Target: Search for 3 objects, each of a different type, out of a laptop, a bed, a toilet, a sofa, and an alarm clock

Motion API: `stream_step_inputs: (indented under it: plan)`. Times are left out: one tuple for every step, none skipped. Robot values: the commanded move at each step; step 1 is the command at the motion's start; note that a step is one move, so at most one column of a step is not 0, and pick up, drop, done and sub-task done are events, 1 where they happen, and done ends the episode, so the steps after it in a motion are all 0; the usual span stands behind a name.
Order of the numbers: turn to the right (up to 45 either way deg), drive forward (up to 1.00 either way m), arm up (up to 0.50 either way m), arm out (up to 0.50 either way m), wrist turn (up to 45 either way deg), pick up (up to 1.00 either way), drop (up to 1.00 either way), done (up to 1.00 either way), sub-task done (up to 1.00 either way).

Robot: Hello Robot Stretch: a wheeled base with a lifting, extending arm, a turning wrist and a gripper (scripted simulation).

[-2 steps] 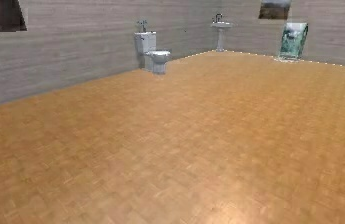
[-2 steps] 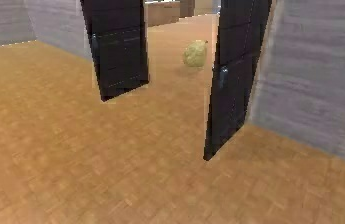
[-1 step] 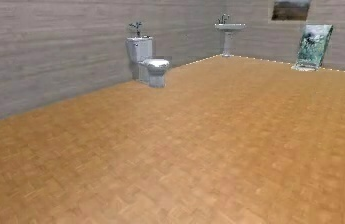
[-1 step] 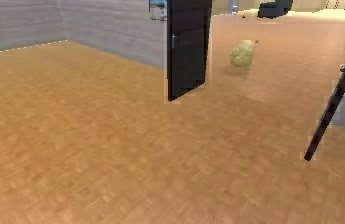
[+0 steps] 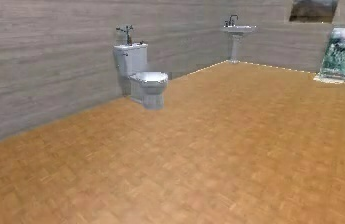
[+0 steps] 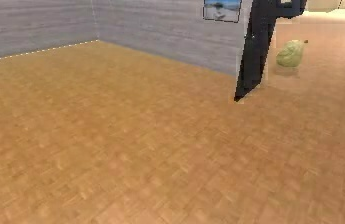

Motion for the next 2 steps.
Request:
stream_step_inputs:
  plan:
    - [0.0,1.00,0.00,0.00,0.0,0.00,0.00,0.00,0.00]
    - [0.0,1.00,0.00,0.00,0.0,0.00,0.00,0.00,0.00]
